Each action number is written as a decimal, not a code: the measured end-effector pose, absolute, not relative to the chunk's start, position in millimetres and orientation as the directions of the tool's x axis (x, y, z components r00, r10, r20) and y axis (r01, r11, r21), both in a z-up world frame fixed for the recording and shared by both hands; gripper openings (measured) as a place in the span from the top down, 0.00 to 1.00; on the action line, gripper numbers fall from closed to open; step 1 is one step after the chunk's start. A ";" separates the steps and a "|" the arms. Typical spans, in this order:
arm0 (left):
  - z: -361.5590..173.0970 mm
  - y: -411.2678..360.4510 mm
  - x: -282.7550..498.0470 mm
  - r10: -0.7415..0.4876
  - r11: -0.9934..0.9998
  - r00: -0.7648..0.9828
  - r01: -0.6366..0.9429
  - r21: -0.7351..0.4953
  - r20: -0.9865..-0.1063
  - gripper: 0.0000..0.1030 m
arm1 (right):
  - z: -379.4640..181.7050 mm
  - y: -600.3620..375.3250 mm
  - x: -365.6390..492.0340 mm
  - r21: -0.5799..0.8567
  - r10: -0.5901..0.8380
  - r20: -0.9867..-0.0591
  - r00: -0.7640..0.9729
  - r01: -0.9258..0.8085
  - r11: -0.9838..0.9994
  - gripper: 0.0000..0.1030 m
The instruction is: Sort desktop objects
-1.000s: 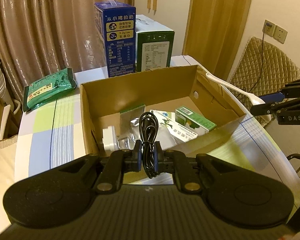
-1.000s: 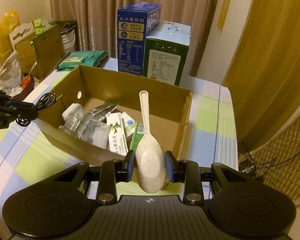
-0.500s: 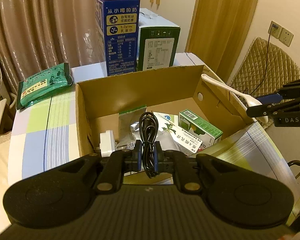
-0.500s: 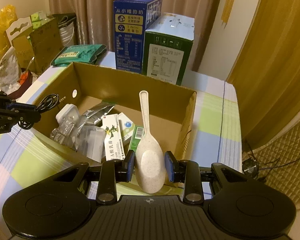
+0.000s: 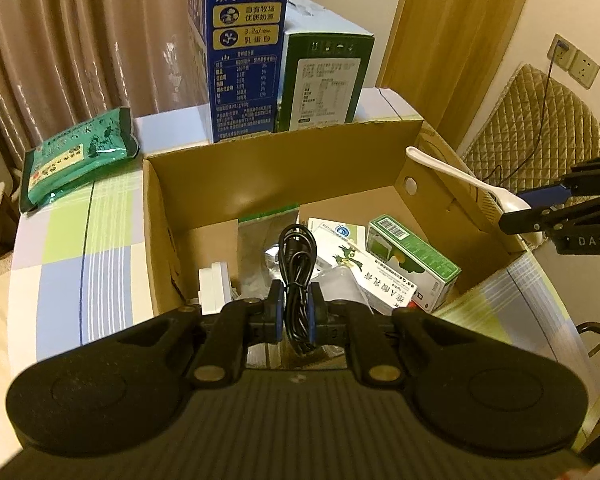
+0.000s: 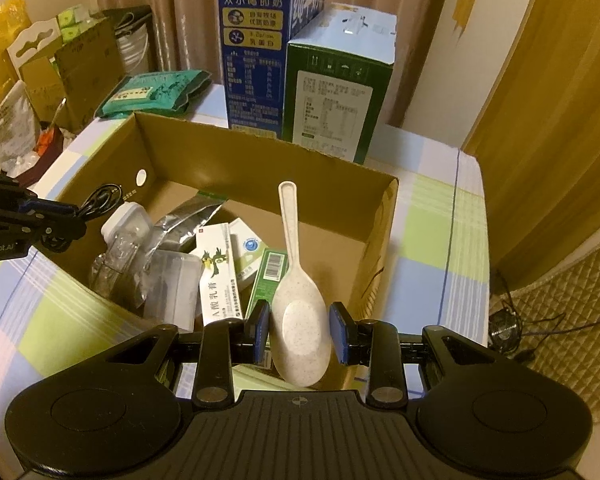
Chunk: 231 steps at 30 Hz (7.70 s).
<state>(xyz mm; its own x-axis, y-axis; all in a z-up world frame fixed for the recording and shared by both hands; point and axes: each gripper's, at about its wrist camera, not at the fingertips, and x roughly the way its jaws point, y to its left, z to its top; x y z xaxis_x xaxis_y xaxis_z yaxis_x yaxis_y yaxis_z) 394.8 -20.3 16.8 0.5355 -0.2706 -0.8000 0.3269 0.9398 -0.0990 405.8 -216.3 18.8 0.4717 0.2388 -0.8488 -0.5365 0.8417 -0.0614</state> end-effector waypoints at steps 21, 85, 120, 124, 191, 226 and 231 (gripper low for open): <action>-1.3 -15.3 436.0 -0.265 0.941 0.447 0.312 -0.129 -0.855 0.92 | 5.8 -196.8 445.4 -0.039 0.207 -0.906 0.369 -0.560 0.828 0.71; -16.2 6.4 464.6 -0.281 0.950 0.474 0.258 -0.174 -0.834 0.82 | -17.6 -176.4 477.3 -0.049 0.166 -0.924 0.344 -0.540 0.840 0.71; 11.4 10.0 439.7 -0.217 0.967 0.561 0.233 -0.099 -0.799 0.01 | -0.9 -183.2 461.0 -0.021 0.194 -0.915 0.354 -0.521 0.853 0.09; 17.8 9.7 432.9 -0.197 0.971 0.575 0.225 -0.079 -0.794 0.01 | 4.8 -185.2 456.0 -0.021 0.195 -0.912 0.361 -0.514 0.857 0.03; 115.2 -17.3 156.1 -0.013 1.000 0.759 0.027 0.013 -0.650 0.01 | 105.3 -269.8 190.7 0.149 0.327 -0.750 0.575 -0.334 0.931 0.02; 90.6 -30.9 63.5 -0.005 1.000 0.772 0.016 0.012 -0.636 0.01 | 82.7 -273.6 88.8 0.065 0.260 -0.685 0.681 -0.298 0.952 0.02; 85.6 -30.4 60.0 -0.002 1.000 0.765 0.016 0.015 -0.644 0.01 | 80.9 -272.9 85.9 0.071 0.264 -0.683 0.682 -0.297 0.952 0.02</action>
<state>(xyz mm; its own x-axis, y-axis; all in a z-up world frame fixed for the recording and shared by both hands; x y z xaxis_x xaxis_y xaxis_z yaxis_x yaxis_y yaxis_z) 60.0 -30.4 85.6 0.7649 -0.0024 -0.6441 0.0157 0.9998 0.0149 85.9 -272.9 80.9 0.6816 0.2638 -0.6826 -0.2973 0.9521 0.0711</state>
